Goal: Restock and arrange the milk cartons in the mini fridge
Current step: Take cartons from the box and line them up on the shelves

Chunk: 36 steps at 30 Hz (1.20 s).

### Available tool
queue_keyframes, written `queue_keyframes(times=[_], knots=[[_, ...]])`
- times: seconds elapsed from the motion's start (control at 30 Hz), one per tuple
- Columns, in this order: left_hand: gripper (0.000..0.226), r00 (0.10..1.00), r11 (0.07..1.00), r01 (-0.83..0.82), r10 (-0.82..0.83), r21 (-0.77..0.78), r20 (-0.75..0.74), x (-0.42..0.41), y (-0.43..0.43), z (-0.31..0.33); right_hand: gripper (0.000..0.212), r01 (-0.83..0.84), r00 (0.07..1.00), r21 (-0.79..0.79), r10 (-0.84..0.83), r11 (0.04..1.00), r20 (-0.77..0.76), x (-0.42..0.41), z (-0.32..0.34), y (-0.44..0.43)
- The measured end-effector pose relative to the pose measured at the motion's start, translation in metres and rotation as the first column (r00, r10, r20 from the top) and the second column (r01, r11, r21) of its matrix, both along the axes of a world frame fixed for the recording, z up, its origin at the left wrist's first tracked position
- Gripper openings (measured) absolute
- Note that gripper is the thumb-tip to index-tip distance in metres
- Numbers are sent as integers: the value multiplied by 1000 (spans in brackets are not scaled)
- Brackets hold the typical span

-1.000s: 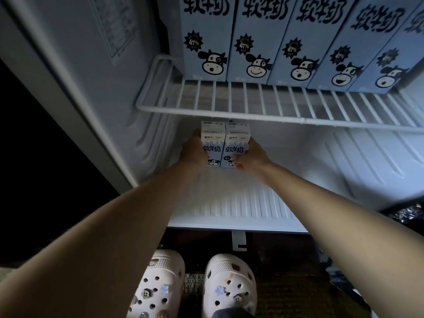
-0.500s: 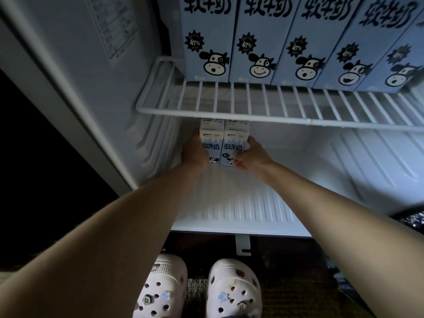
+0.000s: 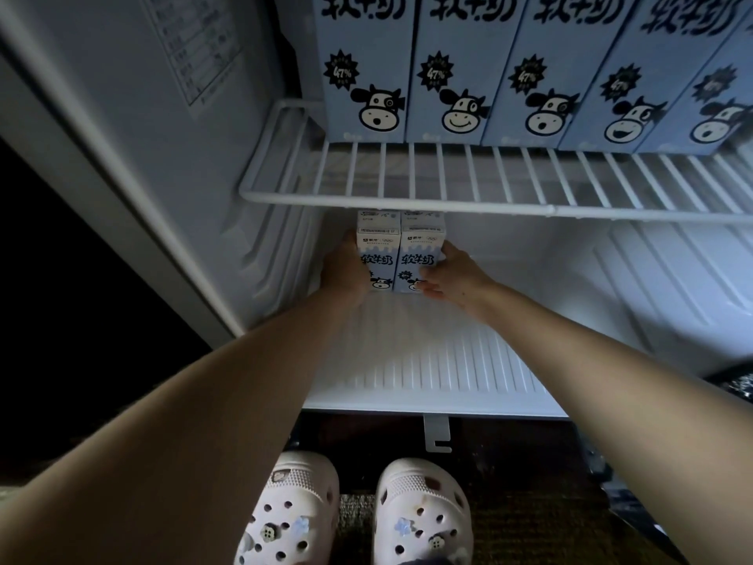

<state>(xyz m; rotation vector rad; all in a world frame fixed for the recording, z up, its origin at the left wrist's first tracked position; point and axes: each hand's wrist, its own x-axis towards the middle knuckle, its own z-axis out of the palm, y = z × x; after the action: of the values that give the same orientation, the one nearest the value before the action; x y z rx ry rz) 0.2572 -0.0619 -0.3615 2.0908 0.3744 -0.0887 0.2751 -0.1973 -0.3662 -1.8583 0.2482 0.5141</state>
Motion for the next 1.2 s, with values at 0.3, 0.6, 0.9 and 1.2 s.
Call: queue_keyframes(times=[0.3,0.6,0.9,1.2], knots=[[38,992,999,34,-38,-38,-119,1,3,7,60,-11,999,49,12,999,-33,-5,11,-6],[37,981,994,23,-44,-111,-191,6,1,13,60,-37,999,28,38,999,-39,-4,14,-8],[38,980,990,16,-43,-140,-193,4,-2,12,61,-52,998,3,52,999,-31,-4,11,-7],[40,981,980,-28,-11,-196,-196,4,-6,7,54,-105,992,-18,104,994,-67,-3,11,-11]])
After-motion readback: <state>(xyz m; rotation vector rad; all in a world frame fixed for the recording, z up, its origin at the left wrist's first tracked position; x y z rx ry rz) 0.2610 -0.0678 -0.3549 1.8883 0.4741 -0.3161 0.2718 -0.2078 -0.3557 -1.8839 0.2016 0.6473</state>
